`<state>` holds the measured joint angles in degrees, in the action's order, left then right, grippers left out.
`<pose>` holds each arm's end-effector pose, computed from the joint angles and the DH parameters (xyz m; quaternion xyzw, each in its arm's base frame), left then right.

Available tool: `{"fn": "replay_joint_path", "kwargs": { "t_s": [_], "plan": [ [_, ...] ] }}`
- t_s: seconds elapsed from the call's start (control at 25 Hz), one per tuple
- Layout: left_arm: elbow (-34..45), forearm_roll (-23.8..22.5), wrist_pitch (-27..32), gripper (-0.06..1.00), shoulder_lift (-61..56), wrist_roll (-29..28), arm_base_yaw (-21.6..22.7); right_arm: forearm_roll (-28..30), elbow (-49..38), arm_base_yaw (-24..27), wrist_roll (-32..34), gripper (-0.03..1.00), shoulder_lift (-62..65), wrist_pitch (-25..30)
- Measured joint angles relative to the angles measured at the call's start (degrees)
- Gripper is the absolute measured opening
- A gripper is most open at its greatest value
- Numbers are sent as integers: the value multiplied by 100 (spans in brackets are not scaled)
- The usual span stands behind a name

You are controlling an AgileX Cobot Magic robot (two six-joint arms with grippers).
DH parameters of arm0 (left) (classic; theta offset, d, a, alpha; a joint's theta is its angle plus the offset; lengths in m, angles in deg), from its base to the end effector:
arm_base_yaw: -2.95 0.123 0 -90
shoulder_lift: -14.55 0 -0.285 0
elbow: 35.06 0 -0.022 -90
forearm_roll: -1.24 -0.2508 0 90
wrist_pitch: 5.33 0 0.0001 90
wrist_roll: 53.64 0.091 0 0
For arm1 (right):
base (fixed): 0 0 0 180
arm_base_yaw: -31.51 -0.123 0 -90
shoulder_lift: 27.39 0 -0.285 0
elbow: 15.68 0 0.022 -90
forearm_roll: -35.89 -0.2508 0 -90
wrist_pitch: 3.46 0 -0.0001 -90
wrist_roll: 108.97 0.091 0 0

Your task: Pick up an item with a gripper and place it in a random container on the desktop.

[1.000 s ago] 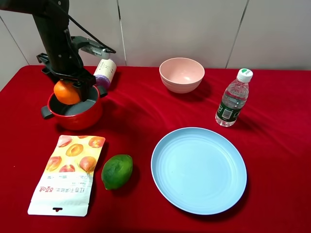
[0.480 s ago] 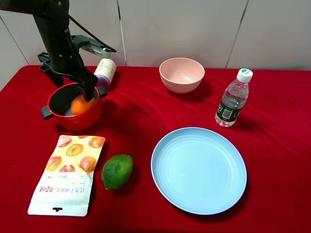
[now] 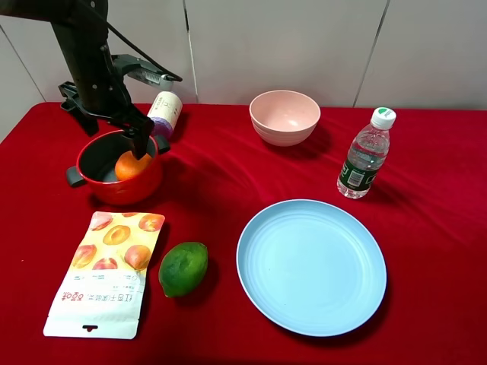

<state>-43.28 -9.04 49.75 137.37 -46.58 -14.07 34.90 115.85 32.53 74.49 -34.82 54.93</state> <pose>0.3944 -0.1068 0.1897 0.2504 0.9608 0.0697 0.0960 -0.0043 0.0014 0.2812 0.0326 0.8394 0.0202 0.5422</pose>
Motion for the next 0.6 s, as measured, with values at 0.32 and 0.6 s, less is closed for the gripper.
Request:
{"fn": "replay_joint_path", "kwargs": {
  "t_s": [0.32,0.6],
  "plan": [
    [-63,0,256,99,-421,0,0,0,0,0,0,69,0,0],
    [-63,-5,706,99,-910,0,0,-4,0,0,0,69,0,0]
  ]
}}
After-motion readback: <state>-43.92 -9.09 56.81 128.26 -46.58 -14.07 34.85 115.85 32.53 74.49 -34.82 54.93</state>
